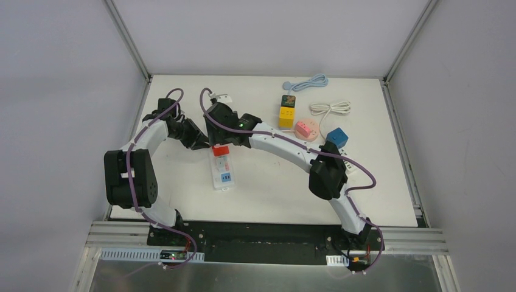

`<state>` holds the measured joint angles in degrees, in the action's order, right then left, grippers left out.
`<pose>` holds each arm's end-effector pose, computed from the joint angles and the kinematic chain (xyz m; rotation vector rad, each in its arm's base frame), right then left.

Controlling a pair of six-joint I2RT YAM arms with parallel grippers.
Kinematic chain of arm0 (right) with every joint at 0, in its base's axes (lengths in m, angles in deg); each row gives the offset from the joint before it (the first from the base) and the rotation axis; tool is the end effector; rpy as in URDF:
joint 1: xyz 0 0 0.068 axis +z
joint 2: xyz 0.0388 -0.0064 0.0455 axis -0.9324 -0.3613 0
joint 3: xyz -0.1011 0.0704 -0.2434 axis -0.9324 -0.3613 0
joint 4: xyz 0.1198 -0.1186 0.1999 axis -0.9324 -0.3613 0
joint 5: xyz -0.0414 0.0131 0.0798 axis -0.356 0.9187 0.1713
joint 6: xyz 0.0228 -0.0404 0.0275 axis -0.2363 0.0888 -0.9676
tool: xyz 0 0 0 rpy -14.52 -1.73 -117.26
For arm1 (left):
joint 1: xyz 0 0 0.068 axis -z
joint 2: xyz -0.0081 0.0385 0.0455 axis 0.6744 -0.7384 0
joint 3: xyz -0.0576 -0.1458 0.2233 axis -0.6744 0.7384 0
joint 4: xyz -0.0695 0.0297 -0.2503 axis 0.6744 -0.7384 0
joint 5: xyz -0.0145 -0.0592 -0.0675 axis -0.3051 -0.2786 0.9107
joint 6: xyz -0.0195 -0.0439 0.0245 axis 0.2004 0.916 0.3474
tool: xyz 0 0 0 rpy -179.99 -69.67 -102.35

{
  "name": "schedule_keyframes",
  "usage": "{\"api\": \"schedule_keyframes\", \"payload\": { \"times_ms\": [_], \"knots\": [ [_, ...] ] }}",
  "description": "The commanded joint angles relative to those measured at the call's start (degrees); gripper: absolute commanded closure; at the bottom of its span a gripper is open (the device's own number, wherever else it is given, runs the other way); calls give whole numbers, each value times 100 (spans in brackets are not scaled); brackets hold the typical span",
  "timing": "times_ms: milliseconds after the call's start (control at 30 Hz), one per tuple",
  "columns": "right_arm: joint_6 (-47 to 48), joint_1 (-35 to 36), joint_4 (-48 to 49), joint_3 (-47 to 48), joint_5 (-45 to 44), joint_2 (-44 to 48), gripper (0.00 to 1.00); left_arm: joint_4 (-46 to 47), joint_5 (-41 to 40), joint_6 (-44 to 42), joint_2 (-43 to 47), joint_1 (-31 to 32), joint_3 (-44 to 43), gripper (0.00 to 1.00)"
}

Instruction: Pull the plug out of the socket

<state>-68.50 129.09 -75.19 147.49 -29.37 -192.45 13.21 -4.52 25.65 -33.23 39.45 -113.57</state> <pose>0.2602 0.4327 0.2926 -0.6343 2.1635 0.3853 0.3159 -0.0006 0.2116 -0.8206 2.5843 -0.8576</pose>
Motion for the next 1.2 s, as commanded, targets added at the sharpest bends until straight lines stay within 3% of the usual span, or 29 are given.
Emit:
{"api": "schedule_keyframes", "payload": {
  "times_ms": [0,100,233,500,667,833,1167],
  "knots": [
    [540,290,1065,492,-871,454,100,-736,-1049,-367,-385,83,219,76],
    [720,428,736,796,-1084,169,100,-736,-1058,-367,-405,89,227,77],
    [524,318,803,745,-917,471,100,-736,-1079,-358,-403,90,243,77],
    [-583,-389,1859,-411,790,1482,100,-736,-1121,-358,-429,94,252,78],
    [187,42,1362,208,-160,1127,100,-745,-1128,-367,-473,94,268,78],
    [289,2,1419,38,-658,1454,100,-789,-1178,-393,-465,94,247,78],
    [-327,-458,1844,-841,-346,2293,100,-789,-980,-385,-429,94,54,78]
  ]
}}
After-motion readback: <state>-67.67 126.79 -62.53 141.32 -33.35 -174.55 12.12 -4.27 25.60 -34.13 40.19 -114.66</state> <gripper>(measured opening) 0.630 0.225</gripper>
